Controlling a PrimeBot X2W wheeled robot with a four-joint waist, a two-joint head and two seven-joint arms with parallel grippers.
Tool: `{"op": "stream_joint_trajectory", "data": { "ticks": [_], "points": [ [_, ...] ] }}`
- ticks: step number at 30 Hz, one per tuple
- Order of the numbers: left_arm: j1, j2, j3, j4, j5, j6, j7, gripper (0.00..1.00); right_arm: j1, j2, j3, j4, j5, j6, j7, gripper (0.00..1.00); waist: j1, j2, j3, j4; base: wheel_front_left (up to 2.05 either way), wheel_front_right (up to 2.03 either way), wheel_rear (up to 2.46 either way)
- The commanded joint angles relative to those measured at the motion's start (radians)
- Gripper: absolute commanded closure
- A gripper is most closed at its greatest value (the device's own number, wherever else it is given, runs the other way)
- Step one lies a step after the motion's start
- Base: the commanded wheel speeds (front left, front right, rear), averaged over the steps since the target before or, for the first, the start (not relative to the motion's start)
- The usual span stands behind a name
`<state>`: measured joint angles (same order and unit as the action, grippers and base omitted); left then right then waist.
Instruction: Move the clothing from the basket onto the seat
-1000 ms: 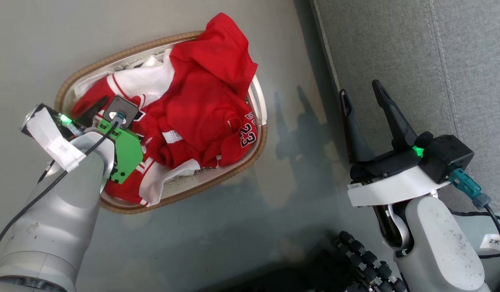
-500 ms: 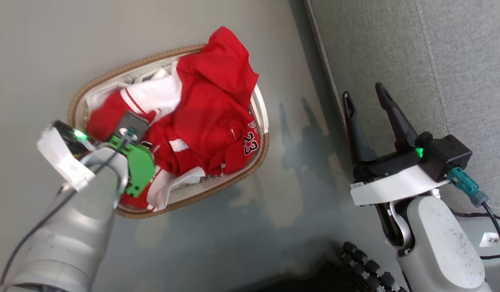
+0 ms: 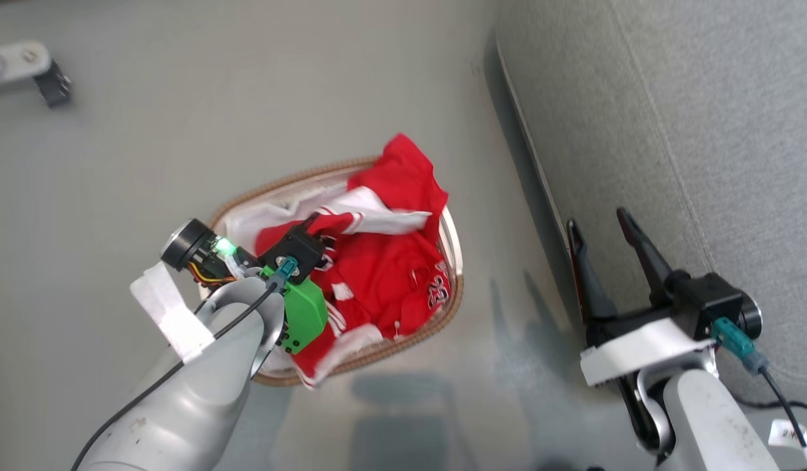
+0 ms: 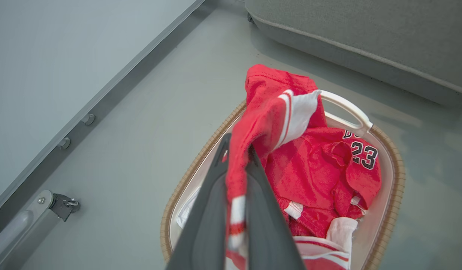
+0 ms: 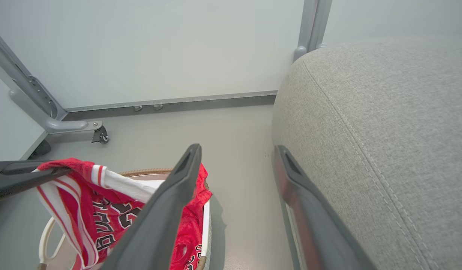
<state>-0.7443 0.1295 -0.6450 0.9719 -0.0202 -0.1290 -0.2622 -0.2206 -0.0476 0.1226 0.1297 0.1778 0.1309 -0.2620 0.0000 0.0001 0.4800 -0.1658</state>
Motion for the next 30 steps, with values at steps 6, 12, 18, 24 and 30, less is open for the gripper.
{"op": "stream_joint_trajectory", "data": {
  "ticks": [6,12,18,24,30],
  "points": [
    [0.014,0.092,-0.079,-0.172,-0.141,-0.001,-0.003,1.00,0.079,-0.005,-0.002,0.031,-0.015,0.000,-0.005,0.00,0.0000,-0.0001,-0.266,0.084,0.00,0.00,0.00],
    [-0.053,0.165,-0.145,-0.300,-0.219,-0.001,0.034,1.00,0.127,-0.005,0.003,0.044,-0.022,0.000,-0.005,0.00,0.0000,-0.0001,-0.369,0.084,0.00,0.00,0.00],
    [-0.141,0.217,-0.169,-0.429,-0.271,0.000,0.086,1.00,0.140,-0.005,0.023,0.046,-0.033,0.000,-0.005,0.00,0.0000,-0.0001,-0.431,0.076,0.00,0.00,0.00],
    [-0.207,0.229,-0.155,-0.511,-0.302,-0.001,0.135,1.00,0.095,-0.004,0.089,0.044,-0.039,0.000,-0.005,0.00,0.0000,-0.0001,-0.451,0.074,0.00,0.00,0.00],
    [-0.240,0.215,-0.153,-0.519,-0.314,0.008,0.169,1.00,0.023,-0.005,0.218,0.058,-0.021,0.000,-0.005,0.00,0.0000,-0.0001,-0.458,0.072,0.00,0.00,0.00]
  ]
}}
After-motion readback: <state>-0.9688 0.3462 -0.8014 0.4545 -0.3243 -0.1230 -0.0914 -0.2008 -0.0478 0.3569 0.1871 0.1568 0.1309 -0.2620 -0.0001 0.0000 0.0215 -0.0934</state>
